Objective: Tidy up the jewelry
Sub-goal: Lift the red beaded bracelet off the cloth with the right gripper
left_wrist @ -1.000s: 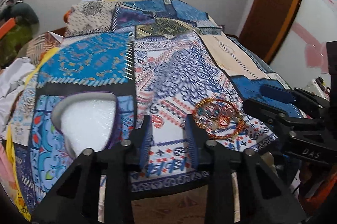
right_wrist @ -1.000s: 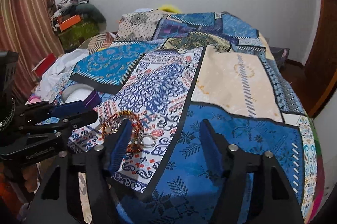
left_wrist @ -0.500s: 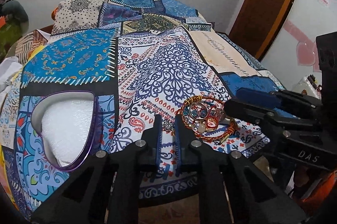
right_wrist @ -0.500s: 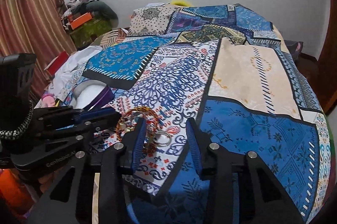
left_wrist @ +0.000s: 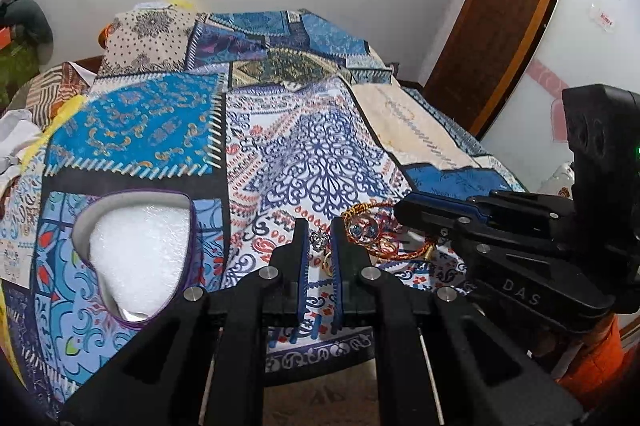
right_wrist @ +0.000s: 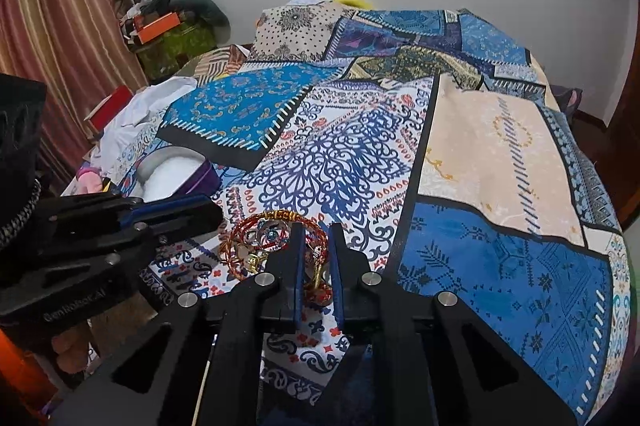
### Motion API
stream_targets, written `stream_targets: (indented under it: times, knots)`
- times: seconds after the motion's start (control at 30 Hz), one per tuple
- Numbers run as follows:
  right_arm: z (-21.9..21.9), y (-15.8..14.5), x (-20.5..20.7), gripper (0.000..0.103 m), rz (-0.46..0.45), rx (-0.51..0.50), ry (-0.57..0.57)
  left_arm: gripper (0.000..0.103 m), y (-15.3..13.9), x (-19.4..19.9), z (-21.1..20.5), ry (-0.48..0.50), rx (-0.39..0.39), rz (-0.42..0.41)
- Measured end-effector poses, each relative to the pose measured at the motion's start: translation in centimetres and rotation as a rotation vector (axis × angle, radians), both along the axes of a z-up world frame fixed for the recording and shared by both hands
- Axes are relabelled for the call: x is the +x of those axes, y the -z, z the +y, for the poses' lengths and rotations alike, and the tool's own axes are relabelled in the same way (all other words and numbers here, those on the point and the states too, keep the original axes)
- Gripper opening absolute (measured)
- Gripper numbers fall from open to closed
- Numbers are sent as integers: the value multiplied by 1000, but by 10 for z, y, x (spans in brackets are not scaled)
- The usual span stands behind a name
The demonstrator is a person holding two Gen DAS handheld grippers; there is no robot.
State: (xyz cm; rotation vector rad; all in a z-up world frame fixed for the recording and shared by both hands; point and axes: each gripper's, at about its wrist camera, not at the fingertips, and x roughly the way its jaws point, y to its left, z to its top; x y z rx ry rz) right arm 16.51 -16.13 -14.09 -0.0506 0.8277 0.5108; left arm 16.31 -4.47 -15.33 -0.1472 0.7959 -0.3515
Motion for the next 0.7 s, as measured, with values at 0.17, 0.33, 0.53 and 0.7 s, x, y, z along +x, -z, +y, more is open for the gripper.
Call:
stream_targets:
  times: [0.17,0.33,0.53,0.7]
  knots:
    - [1,-14,-7,3,-37,11,-3,9,-13,-9,6,-15,-6,-29]
    - [-1,-27,-15,3,-65,11,10,9,-28,-22,11,-26,-3,-61]
    - [-7,-26,-18,6,4,4,46,9,-34,-36,18,-42,-1,-69]
    - [-6,-17,-21,28,64,27,69,9,-33,-43,25,-56,6,-69]
